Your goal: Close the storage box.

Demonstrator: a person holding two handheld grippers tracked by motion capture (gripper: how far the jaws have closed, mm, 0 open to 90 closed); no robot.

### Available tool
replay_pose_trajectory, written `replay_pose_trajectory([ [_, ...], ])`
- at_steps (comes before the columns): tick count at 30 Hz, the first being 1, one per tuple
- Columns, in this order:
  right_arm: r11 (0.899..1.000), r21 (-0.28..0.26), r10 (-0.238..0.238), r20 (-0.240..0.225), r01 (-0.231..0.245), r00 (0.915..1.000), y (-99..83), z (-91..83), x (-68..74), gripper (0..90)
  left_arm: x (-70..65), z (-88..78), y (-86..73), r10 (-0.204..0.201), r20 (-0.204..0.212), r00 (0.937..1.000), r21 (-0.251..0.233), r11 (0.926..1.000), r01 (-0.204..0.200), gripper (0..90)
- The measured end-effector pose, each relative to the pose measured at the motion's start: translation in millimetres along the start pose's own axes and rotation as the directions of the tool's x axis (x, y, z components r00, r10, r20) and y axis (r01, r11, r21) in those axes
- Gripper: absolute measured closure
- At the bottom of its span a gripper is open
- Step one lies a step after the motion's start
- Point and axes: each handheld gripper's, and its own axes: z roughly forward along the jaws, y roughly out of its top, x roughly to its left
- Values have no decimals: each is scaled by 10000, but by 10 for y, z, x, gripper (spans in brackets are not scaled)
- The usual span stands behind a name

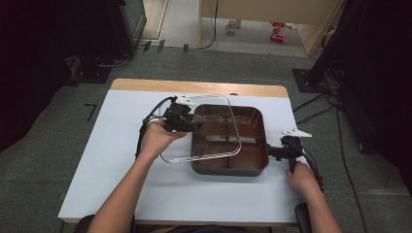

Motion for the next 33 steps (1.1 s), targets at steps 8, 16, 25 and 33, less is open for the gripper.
replay_pose_trajectory([
  [8, 10000, -3, -10, 1, 10, 10000, 0, 0, -1, 144, -141, 170, 102, 397, 353, 9986, 75, 9992, -400, 597],
  [16, 10000, 3, -2, -1, 2, 10000, 0, 0, 0, 144, -269, 342, 194, 718, 745, 9946, 255, 9969, -739, 596],
  [25, 10000, 6, 8, 0, -8, 10000, 0, -1, 0, 144, -325, 533, 242, 834, 835, 9930, 366, 9956, -867, 596],
  [33, 10000, -4, -15, 5, 15, 10000, 0, 0, -1, 144, -408, 729, 252, 1198, 1004, 9877, 639, 9899, -1266, 596],
])
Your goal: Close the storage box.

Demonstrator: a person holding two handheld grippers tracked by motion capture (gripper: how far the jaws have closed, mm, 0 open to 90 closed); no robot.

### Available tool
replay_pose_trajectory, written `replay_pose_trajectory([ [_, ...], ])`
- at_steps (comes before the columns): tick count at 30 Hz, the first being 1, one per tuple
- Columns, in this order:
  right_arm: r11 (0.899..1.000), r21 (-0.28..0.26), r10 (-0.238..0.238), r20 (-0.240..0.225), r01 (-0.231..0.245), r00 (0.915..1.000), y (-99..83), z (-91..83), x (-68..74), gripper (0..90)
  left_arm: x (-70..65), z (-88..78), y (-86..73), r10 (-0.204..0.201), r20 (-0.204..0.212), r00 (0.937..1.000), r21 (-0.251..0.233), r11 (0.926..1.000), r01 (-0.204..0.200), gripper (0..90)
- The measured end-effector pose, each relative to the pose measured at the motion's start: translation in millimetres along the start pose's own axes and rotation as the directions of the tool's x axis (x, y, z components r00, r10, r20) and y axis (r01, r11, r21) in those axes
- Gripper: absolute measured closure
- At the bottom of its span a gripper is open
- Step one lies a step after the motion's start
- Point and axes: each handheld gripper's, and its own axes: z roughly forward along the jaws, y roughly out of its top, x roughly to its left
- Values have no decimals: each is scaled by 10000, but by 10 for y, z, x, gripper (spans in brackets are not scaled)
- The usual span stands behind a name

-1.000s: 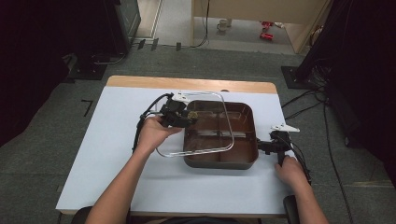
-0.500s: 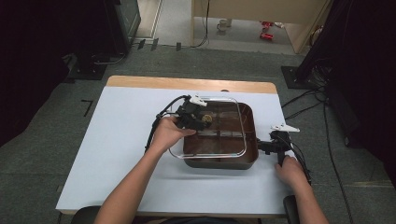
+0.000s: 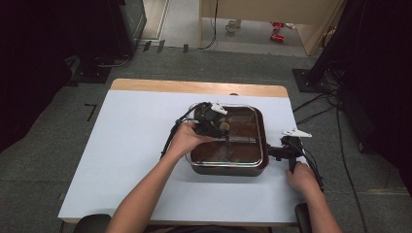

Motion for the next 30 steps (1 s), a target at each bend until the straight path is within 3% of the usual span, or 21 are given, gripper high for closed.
replay_pose_trajectory([
  [8, 10000, 12, 5, -6, -5, 10000, 0, -1, 0, 144, -64, 157, 36, 241, -73, 9997, 167, 9996, -239, 596],
  [15, 10000, 5, 0, -4, 0, 10000, 0, -1, -1, 144, -83, 208, 47, -79, 85, 9999, 135, 9999, 78, 595],
  [23, 10000, 2, -5, -10, 5, 10000, -1, -1, -1, 144, -72, 215, 33, -43, 172, 9998, 64, 10000, 41, 583],
  [28, 10000, 4, 25, -28, -25, 10000, 0, -1, -1, 143, -57, 182, 43, -212, 255, 9995, -190, 9996, 217, 509],
  [30, 10000, 8, 30, -29, -30, 10000, 0, -2, -1, 142, -31, 149, 47, -421, 550, 9976, -346, 9984, 441, 505],
])
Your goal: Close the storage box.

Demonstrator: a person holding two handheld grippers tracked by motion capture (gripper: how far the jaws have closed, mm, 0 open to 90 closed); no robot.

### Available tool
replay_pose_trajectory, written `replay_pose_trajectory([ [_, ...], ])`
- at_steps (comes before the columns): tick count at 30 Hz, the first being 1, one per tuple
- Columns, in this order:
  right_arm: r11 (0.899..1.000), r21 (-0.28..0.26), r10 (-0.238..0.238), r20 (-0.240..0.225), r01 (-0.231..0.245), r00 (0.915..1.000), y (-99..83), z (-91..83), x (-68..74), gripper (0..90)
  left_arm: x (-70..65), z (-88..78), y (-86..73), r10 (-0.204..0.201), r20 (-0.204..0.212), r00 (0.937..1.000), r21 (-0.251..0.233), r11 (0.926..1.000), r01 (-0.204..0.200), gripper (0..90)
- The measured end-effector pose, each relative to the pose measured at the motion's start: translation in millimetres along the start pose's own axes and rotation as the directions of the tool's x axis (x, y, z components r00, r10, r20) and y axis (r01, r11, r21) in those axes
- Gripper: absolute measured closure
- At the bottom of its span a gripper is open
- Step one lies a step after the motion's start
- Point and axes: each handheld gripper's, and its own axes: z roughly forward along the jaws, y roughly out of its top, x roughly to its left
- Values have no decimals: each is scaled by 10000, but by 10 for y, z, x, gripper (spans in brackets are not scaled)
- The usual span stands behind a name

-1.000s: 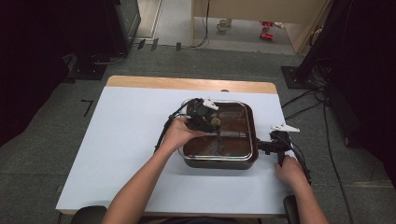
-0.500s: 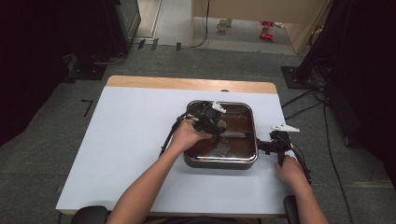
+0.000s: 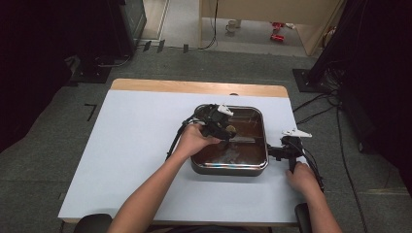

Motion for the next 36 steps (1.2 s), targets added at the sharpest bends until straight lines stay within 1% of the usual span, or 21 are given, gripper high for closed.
replay_pose_trajectory([
  [1, 10000, 3, 6, 1, -6, 10000, 0, 0, 1, 142, 8, -18, 2, -70, 72, 9999, -42, 10000, 71, 481],
  [2, 10000, 3, 6, 1, -6, 10000, 0, 0, 1, 142, 7, -32, 2, -100, 20, 9999, -98, 9999, 100, 481],
  [3, 10000, 5, 0, 3, 0, 10000, 0, 0, 0, 142, 11, -71, 4, -59, 7, 10000, -147, 9999, 59, 429],
  [5, 10000, 6, 2, 3, -2, 10000, 0, 0, 0, 142, 13, -88, 3, -77, 76, 9999, -129, 9999, 78, 376],
  [6, 10000, 7, 5, 3, -5, 10000, 0, 0, 1, 142, 21, -110, -3, -111, 287, 9995, -117, 9999, 115, 376],
  [8, 10000, 7, 5, 2, -5, 10000, 0, 0, 1, 143, 36, -154, -5, -377, 545, 9978, -90, 9992, 382, 323],
  [9, 10000, 10, 2, -1, -2, 10000, 0, -1, 1, 142, 40, -178, -7, -583, 613, 9964, -84, 9982, 590, 308],
  [10, 10000, 7, 4, 2, -4, 10000, 0, -1, 1, 142, 45, -212, -13, -668, 655, 9956, -61, 9977, 673, 289],
  [12, 10000, 7, 5, 0, -5, 10000, 0, -1, 1, 143, 42, -287, -42, -633, 512, 9967, -122, 9979, 640, 273],
  [13, 10000, 7, 5, 0, -5, 10000, 0, -1, 1, 143, 42, -287, -42, -633, 512, 9967, -122, 9979, 640, 272],
  [15, 10000, -7, 10, -1, -10, 10000, 0, 0, 1, 143, 41, -365, -78, -559, 357, 9978, -336, 9978, 571, 268],
  [17, 10000, -12, 1, 1, -1, 10000, -1, 0, 0, 143, 49, -443, -106, -572, 379, 9976, -460, 9972, 589, 266],
  [22, 10000, -10, -1, 1, 1, 10000, 0, 0, 0, 142, 74, -621, -219, -556, -58, 9984, -625, 9965, 551, 267],
  [26, 10000, -6, -21, 4, 21, 10000, 0, 1, -1, 143, 112, -765, -348, -382, -529, 9979, -603, 9976, 350, 268],
  [29, 10000, 2, -6, 3, 6, 10000, 1, 0, 0, 142, 151, -882, -472, -538, -900, 9945, -824, 9955, 463, 269],
  [30, 10000, 2, -6, 3, 6, 10000, 1, 0, 0, 142, 151, -882, -472, -538, -900, 9945, -824, 9955, 463, 269],
  [32, 10000, -3, 3, 6, -3, 10000, 1, 1, 1, 143, 178, -978, -596, -661, -1113, 9916, -1036, 9931, 546, 269],
  [33, 10000, -2, -1, 6, 1, 10000, 1, 1, 0, 143, 178, -978, -596, -661, -1113, 9916, -1036, 9931, 546, 269],
  [34, 10000, -2, -1, 6, 1, 10000, 1, 1, 0, 143, 188, -1009, -635, -737, -1218, 9898, -1055, 9925, 609, 269],
  [35, 10000, 5, -6, 8, 6, 10000, 1, 1, 1, 143, 197, -1064, -707, -914, -1434, 9854, -1067, 9913, 765, 268],
  [36, 10000, 5, -6, 8, 6, 10000, 1, 1, 1, 143, 197, -1064, -707, -914, -1434, 9854, -1067, 9913, 765, 268],
])
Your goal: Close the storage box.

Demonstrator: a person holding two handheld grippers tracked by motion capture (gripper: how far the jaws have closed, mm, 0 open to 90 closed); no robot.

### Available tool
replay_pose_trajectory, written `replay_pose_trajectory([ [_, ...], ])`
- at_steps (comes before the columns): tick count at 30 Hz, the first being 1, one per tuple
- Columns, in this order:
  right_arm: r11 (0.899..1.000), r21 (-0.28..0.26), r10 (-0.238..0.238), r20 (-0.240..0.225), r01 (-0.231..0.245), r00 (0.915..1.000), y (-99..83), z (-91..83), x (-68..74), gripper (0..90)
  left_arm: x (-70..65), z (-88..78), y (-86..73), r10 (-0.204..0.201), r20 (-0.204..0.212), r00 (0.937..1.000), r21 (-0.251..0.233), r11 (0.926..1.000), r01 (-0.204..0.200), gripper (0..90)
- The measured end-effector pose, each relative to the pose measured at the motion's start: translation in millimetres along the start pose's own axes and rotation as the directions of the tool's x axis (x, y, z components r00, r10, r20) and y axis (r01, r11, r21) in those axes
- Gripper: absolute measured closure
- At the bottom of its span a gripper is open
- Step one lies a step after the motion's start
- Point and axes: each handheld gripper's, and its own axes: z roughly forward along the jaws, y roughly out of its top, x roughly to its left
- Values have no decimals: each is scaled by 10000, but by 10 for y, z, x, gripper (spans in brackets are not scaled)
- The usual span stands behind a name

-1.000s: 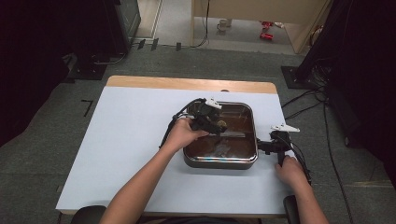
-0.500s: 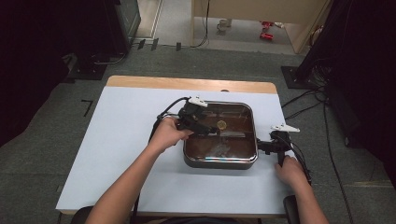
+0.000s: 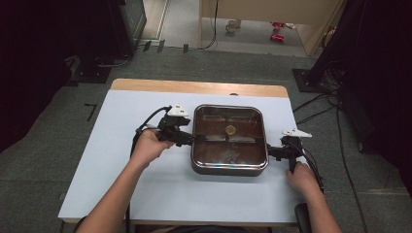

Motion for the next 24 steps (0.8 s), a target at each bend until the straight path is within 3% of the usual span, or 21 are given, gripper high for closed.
replay_pose_trajectory([
  [5, 10000, -5, -2, 1, 2, 10000, 0, 0, 0, 143, -16, -187, -206, -36, -482, 9988, -270, 9996, 23, 264],
  [15, 10000, 1, 3, 3, -3, 10000, 0, 0, 1, 143, -27, -263, -608, -240, -1070, 9940, -528, 9984, 185, 255],
  [24, 10000, 3, -79, 136, 79, 9999, 0, -1, 11, 155, 53, -290, -1011, -431, -1813, 9825, -481, 9982, 349, 253],
])
